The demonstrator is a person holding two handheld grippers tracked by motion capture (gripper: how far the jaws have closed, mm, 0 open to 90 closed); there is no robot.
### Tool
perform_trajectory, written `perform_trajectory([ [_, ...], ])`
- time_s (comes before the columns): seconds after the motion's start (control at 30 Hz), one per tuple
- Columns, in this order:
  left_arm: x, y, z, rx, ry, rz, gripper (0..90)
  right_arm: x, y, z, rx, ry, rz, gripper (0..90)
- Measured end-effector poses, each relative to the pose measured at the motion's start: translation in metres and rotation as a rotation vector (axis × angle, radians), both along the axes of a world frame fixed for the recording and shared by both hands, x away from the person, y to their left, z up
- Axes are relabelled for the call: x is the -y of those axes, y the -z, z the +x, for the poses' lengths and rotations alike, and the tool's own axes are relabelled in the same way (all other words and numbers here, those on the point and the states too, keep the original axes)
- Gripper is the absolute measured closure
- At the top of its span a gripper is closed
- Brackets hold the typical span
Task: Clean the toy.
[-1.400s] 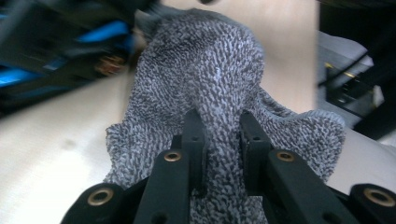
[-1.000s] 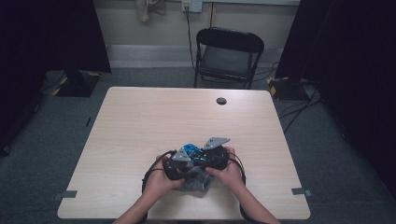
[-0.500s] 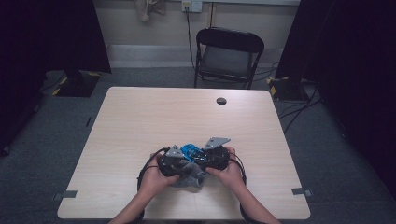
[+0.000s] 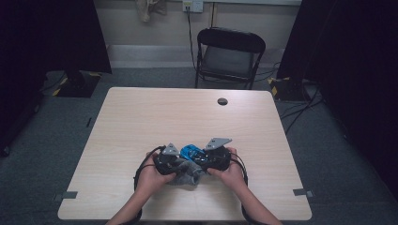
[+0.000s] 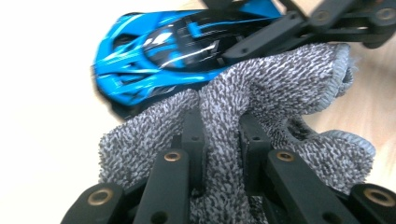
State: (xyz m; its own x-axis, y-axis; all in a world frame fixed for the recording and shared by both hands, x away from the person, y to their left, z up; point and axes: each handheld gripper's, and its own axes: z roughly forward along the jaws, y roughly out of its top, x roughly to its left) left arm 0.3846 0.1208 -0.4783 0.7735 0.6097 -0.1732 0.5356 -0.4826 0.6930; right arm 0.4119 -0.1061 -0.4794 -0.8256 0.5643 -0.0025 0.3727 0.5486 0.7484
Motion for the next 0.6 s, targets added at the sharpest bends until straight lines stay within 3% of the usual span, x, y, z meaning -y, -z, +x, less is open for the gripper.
perform_trajectory([
  [0.6,-0.021,-0.002,0.012,-0.017,-0.081,0.001,76.5,0.001,0.001,0.000,0.001,0.000,0.006,42.2],
])
